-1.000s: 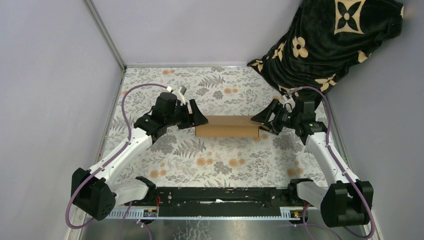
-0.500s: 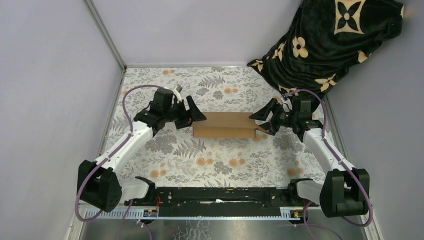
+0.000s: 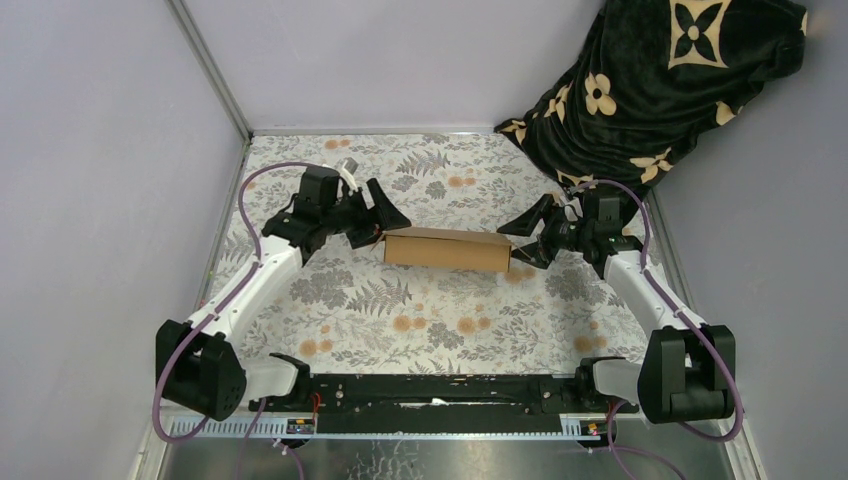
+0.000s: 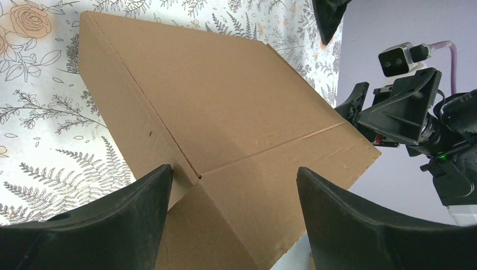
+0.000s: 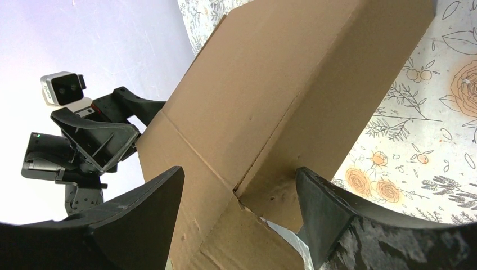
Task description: Fold the paper box
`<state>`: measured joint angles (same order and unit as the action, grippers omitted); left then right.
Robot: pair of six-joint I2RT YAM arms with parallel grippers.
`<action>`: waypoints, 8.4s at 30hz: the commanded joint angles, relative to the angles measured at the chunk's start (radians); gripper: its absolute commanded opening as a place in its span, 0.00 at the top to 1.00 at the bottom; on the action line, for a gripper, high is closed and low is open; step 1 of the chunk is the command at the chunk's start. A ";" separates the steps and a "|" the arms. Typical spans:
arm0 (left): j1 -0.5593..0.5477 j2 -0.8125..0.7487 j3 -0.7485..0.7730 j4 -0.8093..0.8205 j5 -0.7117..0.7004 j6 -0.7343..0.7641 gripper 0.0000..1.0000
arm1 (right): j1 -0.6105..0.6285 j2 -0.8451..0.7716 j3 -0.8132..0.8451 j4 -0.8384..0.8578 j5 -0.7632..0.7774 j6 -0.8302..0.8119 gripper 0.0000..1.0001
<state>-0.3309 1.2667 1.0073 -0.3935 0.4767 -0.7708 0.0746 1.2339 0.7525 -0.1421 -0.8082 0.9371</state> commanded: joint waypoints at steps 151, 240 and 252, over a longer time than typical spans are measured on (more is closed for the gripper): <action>-0.068 -0.124 0.287 0.009 -0.170 0.595 0.01 | 0.120 -0.087 0.566 -0.376 0.453 -0.879 0.05; -0.137 -0.179 0.063 -0.061 -0.432 0.749 0.46 | 0.272 -0.030 0.381 -0.166 0.545 -0.971 0.64; -0.127 -0.161 0.067 -0.043 -0.431 0.735 0.56 | 0.272 -0.023 0.380 -0.158 0.530 -0.963 0.65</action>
<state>-0.4683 1.1015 1.0580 -0.4603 0.0383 -0.0288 0.3412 1.2106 1.0855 -0.3244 -0.2554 -0.0292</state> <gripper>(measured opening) 0.447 0.357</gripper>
